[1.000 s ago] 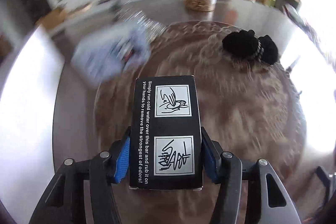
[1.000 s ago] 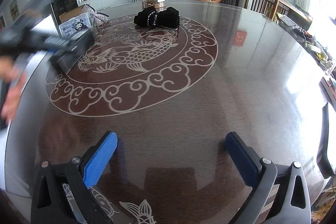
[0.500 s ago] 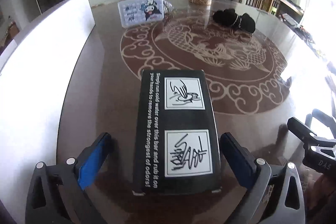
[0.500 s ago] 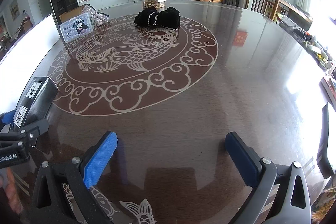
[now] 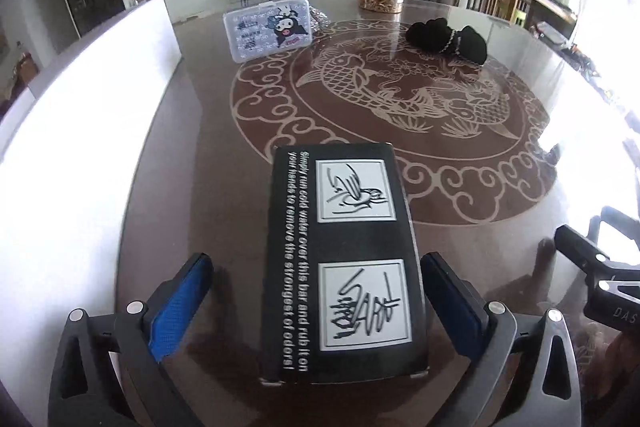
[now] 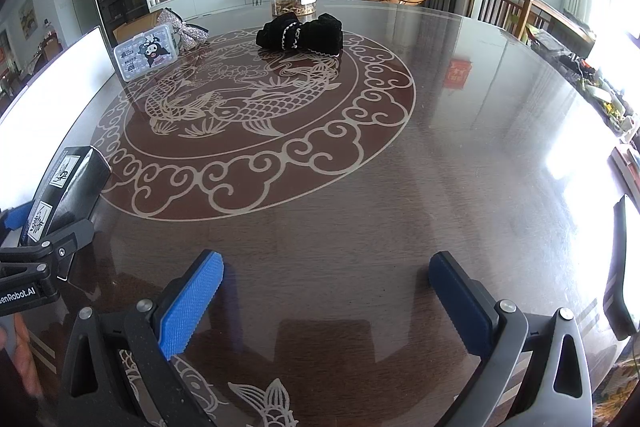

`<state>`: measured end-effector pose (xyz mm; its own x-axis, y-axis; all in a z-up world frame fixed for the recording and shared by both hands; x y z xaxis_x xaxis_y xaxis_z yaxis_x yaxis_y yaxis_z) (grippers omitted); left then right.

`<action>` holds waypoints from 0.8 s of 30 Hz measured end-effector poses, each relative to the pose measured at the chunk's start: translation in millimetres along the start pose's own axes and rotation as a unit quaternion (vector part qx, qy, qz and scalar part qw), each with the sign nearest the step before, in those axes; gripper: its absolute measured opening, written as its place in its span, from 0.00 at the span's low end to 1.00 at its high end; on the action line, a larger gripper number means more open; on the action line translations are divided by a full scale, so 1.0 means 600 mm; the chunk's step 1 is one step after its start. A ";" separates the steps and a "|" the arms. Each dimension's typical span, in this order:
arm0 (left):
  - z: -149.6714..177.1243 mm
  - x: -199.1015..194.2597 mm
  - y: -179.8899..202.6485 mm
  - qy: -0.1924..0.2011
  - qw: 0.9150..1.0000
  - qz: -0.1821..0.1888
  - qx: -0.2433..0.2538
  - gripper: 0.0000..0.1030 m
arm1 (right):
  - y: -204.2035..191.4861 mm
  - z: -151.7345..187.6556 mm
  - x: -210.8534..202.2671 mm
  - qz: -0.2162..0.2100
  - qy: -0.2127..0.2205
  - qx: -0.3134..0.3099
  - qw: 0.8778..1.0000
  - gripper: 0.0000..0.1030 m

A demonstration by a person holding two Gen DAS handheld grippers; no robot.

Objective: Organize objects
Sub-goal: 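Hold the black boxed bar in the left tool above the table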

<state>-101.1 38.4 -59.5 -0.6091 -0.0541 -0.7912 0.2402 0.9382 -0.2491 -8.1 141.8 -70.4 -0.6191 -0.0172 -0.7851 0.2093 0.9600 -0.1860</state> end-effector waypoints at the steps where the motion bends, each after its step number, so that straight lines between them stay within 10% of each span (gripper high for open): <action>1: -0.001 0.002 -0.001 -0.001 1.000 0.004 0.000 1.00 | 0.000 0.000 0.000 0.000 0.000 0.000 1.000 1.00; 24: 0.000 0.011 -0.012 0.008 0.999 0.010 -0.030 1.00 | 0.000 -0.001 0.000 0.003 0.001 0.003 1.000 1.00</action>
<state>-106.8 31.5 -63.0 -0.6161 -0.0300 -0.7871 0.2079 0.9577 -0.1992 -8.7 142.0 -70.2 -0.6189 -0.0112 -0.7854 0.2177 0.9583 -0.1852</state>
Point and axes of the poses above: each gripper's, at about its wrist camera, not at the fingertips, and x roughly the way its jaws point, y to its right, z to its underside, the point moved 2 cm from there along x, roughly the way its jaws point, and after that the axes turned 14 degrees about -z, right-handed, at the moved point
